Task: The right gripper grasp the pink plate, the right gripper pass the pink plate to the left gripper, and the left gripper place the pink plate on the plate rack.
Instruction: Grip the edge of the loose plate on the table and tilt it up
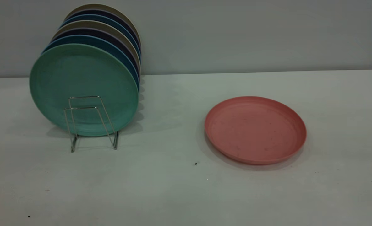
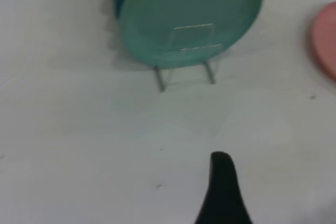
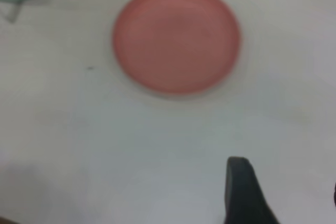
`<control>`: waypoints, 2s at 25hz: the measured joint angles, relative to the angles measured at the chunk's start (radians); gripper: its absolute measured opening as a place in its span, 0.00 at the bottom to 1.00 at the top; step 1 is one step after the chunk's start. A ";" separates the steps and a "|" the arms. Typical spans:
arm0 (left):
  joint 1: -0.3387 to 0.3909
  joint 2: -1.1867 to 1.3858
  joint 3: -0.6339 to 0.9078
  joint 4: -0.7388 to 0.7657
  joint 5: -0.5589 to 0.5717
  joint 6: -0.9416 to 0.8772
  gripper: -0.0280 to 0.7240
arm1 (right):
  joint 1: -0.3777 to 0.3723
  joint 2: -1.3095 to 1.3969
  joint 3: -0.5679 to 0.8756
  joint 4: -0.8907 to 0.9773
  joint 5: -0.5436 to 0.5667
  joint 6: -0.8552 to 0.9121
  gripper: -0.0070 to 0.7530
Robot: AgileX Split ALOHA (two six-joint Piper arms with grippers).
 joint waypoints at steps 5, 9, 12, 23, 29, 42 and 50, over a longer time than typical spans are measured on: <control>0.000 0.175 -0.045 -0.194 -0.014 0.182 0.81 | 0.000 0.264 -0.073 0.226 -0.056 -0.181 0.54; 0.000 0.280 -0.052 -0.355 -0.011 0.332 0.81 | 0.000 0.458 -0.119 0.428 -0.077 -0.380 0.53; 0.000 0.328 -0.052 -0.444 0.011 0.411 0.81 | 0.000 0.579 -0.157 0.532 -0.094 -0.499 0.52; 0.000 0.330 -0.052 -0.466 0.042 0.441 0.81 | -0.206 0.935 -0.340 0.617 0.006 -0.637 0.52; 0.000 0.323 -0.052 -0.466 0.042 0.441 0.81 | -0.240 1.140 -0.424 0.729 0.045 -0.741 0.52; 0.000 0.323 -0.052 -0.466 0.042 0.441 0.81 | -0.241 1.428 -0.636 0.780 0.006 -0.777 0.52; 0.000 0.323 -0.052 -0.466 0.042 0.441 0.81 | -0.241 1.557 -0.712 0.846 0.001 -0.778 0.52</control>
